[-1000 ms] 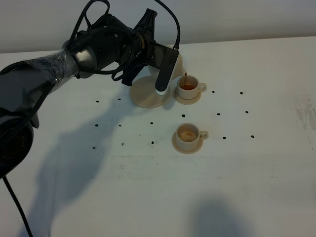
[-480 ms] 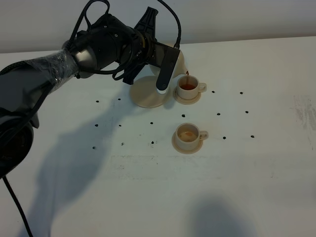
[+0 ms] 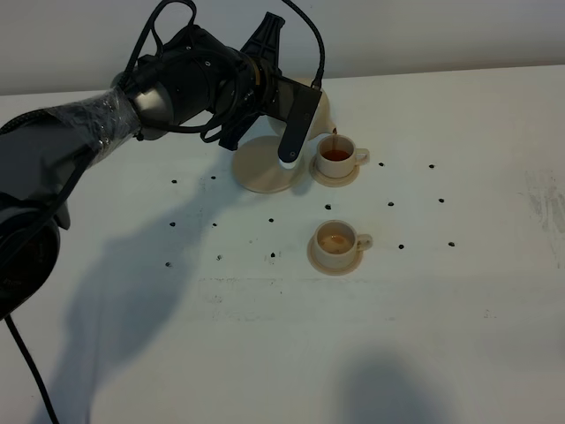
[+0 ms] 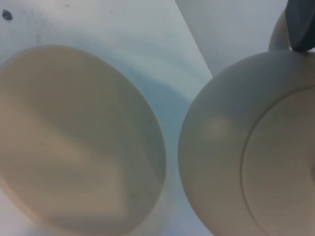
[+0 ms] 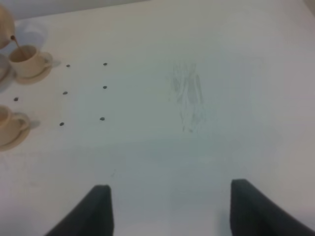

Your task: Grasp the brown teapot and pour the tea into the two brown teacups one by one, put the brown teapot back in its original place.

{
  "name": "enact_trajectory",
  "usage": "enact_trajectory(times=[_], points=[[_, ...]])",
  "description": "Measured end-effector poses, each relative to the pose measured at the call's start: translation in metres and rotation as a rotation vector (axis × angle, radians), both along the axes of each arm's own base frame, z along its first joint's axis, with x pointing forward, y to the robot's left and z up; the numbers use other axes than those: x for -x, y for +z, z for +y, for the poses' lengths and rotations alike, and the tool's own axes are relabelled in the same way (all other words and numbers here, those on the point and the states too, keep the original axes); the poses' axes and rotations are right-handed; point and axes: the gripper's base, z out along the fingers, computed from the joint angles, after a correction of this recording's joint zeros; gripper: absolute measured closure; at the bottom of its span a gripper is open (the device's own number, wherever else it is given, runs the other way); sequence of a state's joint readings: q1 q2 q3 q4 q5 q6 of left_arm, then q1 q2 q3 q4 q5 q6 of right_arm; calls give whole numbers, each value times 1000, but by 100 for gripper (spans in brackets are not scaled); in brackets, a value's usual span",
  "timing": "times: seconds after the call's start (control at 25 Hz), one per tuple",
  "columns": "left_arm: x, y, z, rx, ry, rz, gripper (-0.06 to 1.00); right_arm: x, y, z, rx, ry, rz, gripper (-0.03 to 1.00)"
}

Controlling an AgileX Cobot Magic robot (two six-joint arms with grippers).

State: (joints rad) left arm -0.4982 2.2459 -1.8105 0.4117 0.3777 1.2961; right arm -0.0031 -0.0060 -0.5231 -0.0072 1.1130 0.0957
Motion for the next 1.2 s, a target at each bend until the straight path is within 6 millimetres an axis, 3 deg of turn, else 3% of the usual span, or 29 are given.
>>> enact_trajectory(times=[1.2], points=[[-2, 2, -2, -48, -85, -47, 85, 0, 0, 0, 0, 0, 0, 46]])
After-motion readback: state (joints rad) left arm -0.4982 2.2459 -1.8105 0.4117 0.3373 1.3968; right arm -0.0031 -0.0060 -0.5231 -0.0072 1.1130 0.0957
